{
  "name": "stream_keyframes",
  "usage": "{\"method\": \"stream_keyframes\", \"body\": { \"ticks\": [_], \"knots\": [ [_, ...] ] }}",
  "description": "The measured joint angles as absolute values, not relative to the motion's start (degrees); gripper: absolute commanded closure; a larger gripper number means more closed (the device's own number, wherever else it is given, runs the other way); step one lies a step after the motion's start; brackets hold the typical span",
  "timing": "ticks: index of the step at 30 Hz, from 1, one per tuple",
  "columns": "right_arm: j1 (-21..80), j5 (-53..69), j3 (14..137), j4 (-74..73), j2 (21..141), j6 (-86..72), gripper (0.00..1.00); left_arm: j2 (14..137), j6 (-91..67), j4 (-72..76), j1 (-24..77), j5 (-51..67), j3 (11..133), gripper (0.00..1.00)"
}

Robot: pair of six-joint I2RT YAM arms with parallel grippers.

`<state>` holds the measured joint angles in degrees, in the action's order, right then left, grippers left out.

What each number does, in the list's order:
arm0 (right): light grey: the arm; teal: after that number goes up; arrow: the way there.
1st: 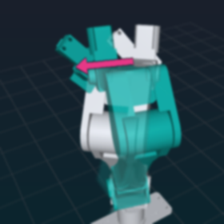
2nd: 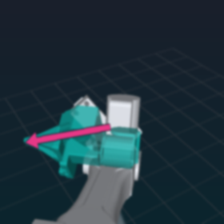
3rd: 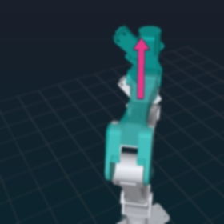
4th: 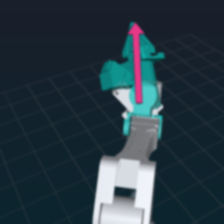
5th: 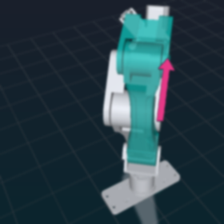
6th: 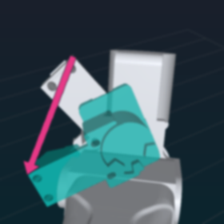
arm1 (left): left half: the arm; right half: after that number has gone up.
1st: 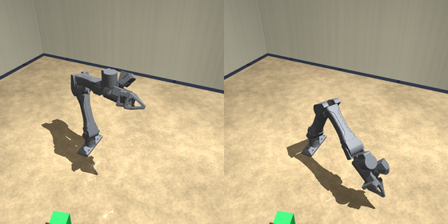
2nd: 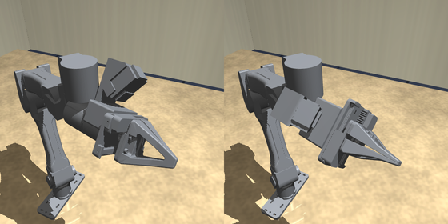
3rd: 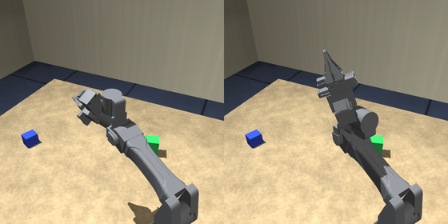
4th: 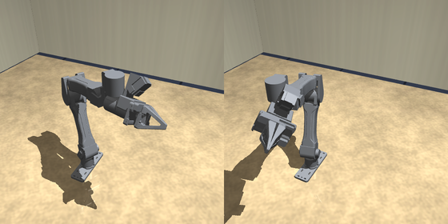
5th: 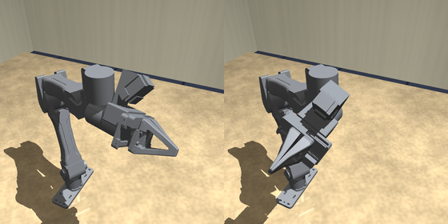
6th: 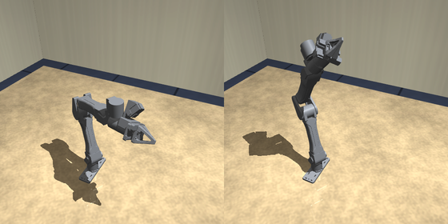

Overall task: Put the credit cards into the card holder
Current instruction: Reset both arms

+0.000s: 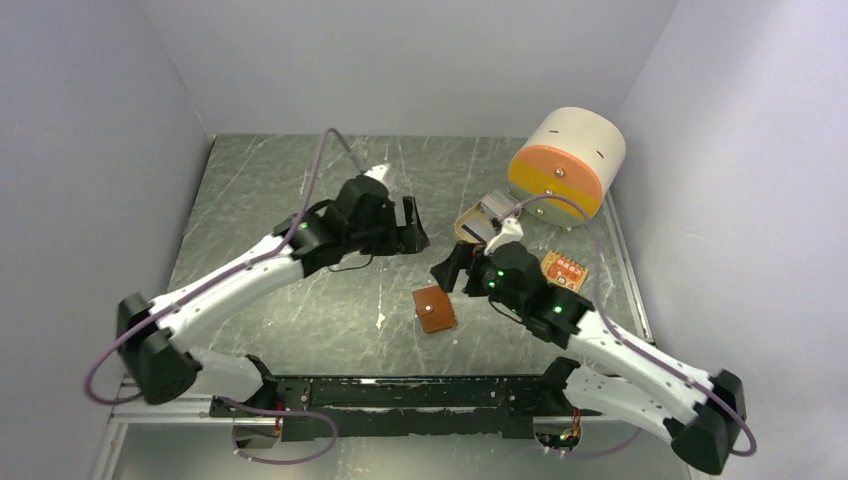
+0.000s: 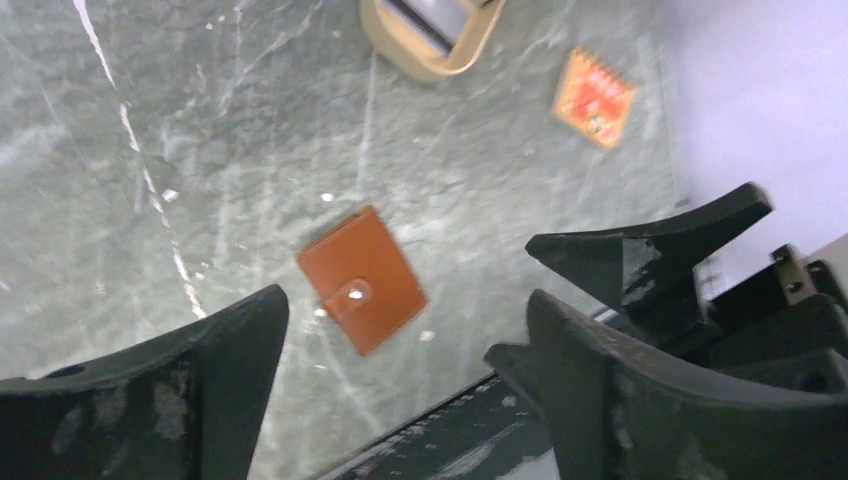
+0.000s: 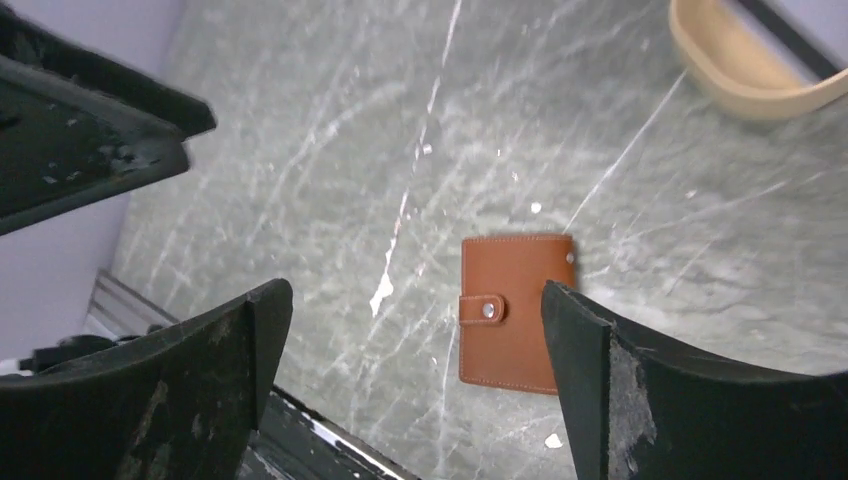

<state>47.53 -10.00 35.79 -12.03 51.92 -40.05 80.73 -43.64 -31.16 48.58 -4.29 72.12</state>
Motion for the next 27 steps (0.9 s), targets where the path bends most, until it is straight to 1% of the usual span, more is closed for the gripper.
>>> {"method": "stream_keyframes", "body": {
  "ticks": [4,8,12,16,20,27],
  "knots": [
    [47.5,-14.5,39.6,-18.3,43.1,-39.4,0.01,71.2,-42.8,-31.5,48.6,-6.5,69.8,0.00],
    [47.5,-19.5,41.8,-25.3,35.7,-40.1,0.01,60.5,-42.1,-32.0,48.6,-8.0,64.1,0.00],
    [47.5,-22.3,42.3,-31.2,31.0,-40.8,0.01,50.1,-41.3,-31.7,48.6,-9.2,57.3,0.00],
    [47.5,-24.1,42.4,-35.1,28.0,-41.6,0.01,42.8,-41.4,-31.6,48.6,-10.5,52.0,0.00],
    [47.5,-24.5,42.4,-35.6,26.0,-42.1,0.01,40.2,-42.5,-31.6,48.6,-10.9,49.1,0.00],
    [47.5,-24.4,42.4,-36.0,27.7,-42.8,0.01,42.4,-43.9,-31.6,48.6,-10.9,48.2,0.01]
  ]
}}
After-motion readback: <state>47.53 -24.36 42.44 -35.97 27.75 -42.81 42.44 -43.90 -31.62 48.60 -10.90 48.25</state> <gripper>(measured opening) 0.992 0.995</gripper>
